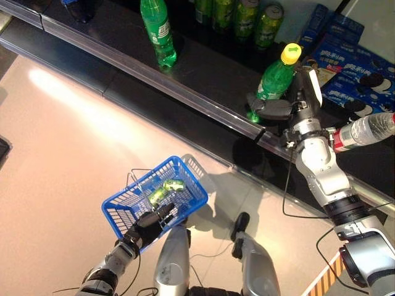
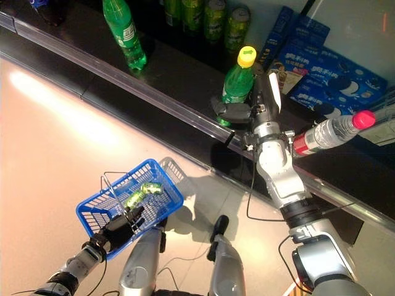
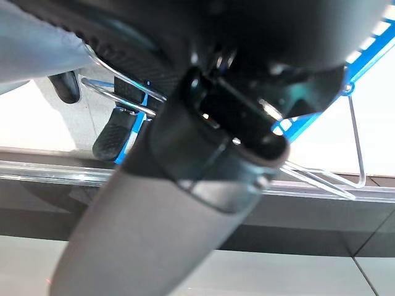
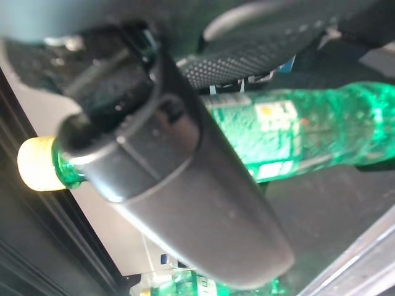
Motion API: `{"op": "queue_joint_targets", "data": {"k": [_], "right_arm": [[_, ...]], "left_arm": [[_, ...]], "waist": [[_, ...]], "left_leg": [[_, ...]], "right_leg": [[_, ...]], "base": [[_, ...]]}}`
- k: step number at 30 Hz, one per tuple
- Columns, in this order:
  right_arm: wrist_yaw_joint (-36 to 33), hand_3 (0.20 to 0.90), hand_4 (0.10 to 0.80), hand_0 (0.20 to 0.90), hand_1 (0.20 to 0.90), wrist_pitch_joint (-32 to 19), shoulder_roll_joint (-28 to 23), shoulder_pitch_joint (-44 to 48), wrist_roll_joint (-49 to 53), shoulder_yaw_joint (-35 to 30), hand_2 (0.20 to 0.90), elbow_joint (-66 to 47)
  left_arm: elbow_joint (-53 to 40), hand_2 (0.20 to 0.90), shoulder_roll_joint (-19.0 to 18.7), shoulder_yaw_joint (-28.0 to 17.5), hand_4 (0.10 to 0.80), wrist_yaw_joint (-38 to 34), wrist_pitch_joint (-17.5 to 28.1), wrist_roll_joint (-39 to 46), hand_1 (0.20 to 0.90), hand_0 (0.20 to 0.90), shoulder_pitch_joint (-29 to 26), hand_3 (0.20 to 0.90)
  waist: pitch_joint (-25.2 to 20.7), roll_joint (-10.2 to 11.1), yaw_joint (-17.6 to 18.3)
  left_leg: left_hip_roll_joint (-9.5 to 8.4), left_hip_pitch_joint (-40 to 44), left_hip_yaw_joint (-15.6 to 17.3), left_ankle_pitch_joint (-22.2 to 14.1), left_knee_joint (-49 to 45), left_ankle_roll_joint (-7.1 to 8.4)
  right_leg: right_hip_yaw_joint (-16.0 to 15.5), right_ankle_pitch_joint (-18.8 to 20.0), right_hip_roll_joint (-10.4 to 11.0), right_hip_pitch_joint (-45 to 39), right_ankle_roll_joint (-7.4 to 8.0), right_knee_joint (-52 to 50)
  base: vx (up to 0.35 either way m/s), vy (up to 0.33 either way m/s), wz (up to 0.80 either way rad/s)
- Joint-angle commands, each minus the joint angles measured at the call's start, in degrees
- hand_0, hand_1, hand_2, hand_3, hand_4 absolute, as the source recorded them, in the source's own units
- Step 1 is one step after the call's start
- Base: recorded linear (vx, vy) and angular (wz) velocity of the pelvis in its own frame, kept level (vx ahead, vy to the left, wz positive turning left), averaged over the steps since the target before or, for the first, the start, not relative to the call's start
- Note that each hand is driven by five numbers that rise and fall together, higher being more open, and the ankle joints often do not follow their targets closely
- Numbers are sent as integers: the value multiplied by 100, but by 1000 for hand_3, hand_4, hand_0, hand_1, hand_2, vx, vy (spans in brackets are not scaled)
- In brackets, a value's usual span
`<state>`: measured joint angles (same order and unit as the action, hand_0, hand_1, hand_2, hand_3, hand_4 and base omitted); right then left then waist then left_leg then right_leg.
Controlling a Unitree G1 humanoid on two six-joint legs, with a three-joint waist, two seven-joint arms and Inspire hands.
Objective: Pick up the drink and place into the basket.
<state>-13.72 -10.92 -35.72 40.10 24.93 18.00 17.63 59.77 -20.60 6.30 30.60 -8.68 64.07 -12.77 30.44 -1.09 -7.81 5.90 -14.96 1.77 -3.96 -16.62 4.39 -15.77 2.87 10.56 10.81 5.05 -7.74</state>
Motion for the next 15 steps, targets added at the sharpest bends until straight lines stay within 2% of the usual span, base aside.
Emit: {"op": "queue_joint_targets", "data": {"k": [1, 5, 6, 7, 15], "right_arm": [[45, 900, 800, 900, 900, -387, -232, 802, 320, -60, 900, -106], [186, 900, 800, 900, 900, -338, -141, 1088, 674, -25, 900, 79], [198, 453, 353, 516, 516, -347, -104, 1122, 675, -19, 516, 112], [218, 200, 100, 300, 300, -350, -72, 1145, 696, -14, 300, 154], [154, 200, 100, 300, 300, -342, -30, 1302, 645, 77, 300, 360]], "left_arm": [[-596, 300, -122, 507, 100, 579, -63, -114, 300, 300, 601, 200], [-599, 300, -160, 528, 100, 524, -170, -108, 300, 300, 512, 200], [-606, 300, -152, 548, 100, 512, -184, -98, 300, 300, 501, 200], [-618, 300, -140, 576, 100, 501, -190, -95, 300, 300, 495, 200], [-561, 300, -97, 671, 100, 536, -101, -82, 300, 300, 425, 200]], "waist": [[-552, 63, -107], [-566, 43, -141], [-561, 32, -143], [-557, 19, -147], [-474, -4, -151]], "left_leg": [[25, -620, -68, 233, -489, 80], [18, -638, -100, 203, -535, 90], [13, -632, -100, 199, -534, 87], [6, -619, -99, 196, -523, 80], [-13, -615, -69, 186, -492, 40]], "right_leg": [[-106, -331, 375, -658, 138, 105], [-132, -349, 396, -626, 125, 62], [-128, -352, 399, -612, 122, 47], [-126, -353, 405, -603, 122, 39], [-124, -329, 442, -478, 121, -11]], "base": [[30, -9, 7], [28, 7, 11], [0, 0, 0], [0, 0, 0], [0, 0, 0]]}}
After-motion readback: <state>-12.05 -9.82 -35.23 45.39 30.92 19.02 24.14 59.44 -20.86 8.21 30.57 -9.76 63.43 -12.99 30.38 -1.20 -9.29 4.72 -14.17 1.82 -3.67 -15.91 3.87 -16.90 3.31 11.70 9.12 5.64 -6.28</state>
